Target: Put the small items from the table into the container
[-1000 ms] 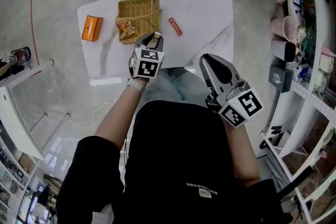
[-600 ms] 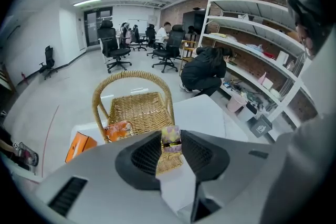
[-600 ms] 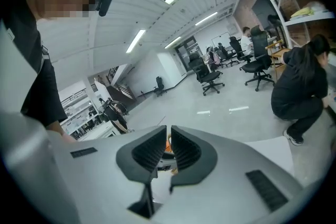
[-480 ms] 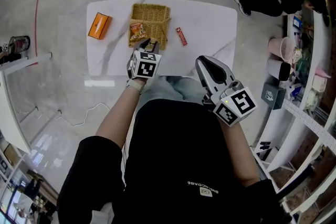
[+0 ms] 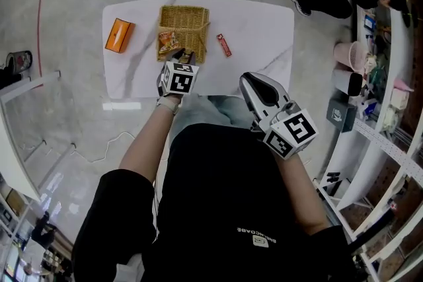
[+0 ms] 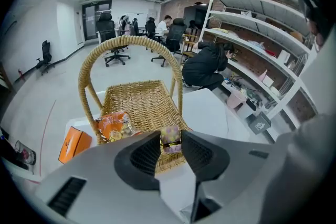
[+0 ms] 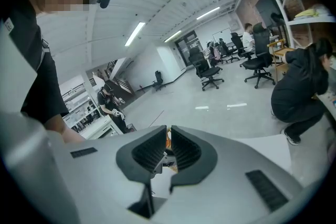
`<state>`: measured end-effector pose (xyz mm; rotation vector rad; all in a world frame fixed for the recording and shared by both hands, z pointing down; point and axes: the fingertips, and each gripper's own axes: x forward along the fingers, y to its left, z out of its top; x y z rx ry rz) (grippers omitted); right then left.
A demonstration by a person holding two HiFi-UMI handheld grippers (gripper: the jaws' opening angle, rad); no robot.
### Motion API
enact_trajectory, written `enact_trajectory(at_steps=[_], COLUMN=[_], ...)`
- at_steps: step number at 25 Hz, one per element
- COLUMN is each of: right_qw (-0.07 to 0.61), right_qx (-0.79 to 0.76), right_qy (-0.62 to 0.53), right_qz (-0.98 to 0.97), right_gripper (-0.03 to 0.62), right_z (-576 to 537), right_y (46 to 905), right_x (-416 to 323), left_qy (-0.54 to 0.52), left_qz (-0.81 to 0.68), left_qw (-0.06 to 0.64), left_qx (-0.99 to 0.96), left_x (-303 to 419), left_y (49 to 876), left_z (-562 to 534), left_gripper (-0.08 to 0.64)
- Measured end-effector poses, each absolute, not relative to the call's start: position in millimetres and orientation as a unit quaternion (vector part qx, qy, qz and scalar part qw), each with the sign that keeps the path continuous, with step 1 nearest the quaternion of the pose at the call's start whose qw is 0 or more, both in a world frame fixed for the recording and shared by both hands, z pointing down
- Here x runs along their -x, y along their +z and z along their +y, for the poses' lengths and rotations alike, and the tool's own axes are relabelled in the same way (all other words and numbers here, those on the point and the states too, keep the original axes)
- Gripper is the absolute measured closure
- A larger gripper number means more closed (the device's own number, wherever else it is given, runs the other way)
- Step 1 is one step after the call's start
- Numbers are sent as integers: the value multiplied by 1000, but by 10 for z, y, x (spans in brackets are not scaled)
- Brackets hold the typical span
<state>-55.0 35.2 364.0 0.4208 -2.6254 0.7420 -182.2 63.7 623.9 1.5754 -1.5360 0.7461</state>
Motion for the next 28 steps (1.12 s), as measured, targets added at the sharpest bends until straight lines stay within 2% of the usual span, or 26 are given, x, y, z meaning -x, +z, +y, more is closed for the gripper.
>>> enact_trajectory(at_steps=[18, 28], right_qw=[185, 165], right_qx=[-159, -164], right_qy=[264, 250], right_qz=[-933, -940], right_gripper=[578, 578], right_z=[401, 382], right_y=[3613, 3423], right_x=[579, 625], left_qy=[296, 272], left_qz=[-596, -601], left_qw=[393, 361], left_qx=[-634, -659], left_x=[1815, 1813], left_y=[6178, 5641], left_z=[679, 540], left_gripper=[439, 439])
